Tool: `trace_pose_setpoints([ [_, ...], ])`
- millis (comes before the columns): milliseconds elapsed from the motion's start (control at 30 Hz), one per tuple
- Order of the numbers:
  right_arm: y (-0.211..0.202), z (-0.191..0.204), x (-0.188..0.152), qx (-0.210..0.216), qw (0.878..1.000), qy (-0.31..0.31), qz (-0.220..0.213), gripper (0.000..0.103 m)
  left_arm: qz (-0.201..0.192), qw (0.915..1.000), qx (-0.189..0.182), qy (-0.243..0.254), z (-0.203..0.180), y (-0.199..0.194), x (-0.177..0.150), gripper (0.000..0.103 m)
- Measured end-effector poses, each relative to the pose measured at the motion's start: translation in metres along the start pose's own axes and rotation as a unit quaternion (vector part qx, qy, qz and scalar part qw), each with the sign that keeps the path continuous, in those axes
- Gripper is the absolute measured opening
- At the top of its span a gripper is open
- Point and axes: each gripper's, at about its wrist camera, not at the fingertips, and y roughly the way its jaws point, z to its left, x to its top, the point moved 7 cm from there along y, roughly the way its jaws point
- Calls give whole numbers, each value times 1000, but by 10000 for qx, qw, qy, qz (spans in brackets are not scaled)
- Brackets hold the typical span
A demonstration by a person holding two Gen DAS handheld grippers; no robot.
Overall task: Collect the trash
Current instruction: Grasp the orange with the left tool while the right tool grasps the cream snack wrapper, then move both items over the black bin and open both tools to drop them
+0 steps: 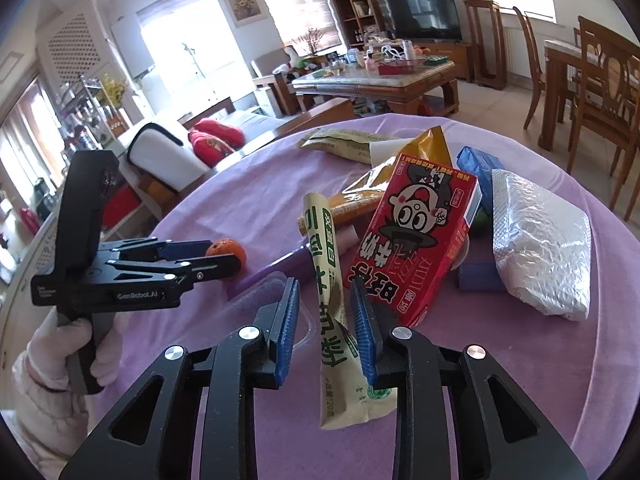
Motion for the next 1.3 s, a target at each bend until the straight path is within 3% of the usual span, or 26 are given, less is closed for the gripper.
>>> trace_pose_setpoints([
  [133,2,0,-1,74,10000,7,36,14,-34,9998,-208,-34,-5,0,-1,37],
  [233,-1,-2,-4,113,9999,2,23,12,-85,9999,-113,27,-8,-1,-2,37],
  [367,-12,-6,-4,139,9998,20,-131,10,-109,9995,-269,-103,-6,-5,-2,37],
  [600,-55,-18,1,92,9982,4,-587,10,-657,9967,-460,-82,-16,-43,3,36],
  [733,-91,-44,-3,-149,9953,106,-946,10,-935,9922,-769,295,-67,-67,13,36],
  [900,-147,-109,-20,-656,9872,544,-1350,10,-1024,9825,-1330,806,-156,-67,22,37],
  [1033,-187,-166,-45,-951,9797,975,-1470,10,-855,9730,-1753,1234,-241,-42,22,37],
  [1300,-268,-265,-105,-1956,9505,1610,-1797,10,-315,9522,-2232,2063,-383,19,14,37],
])
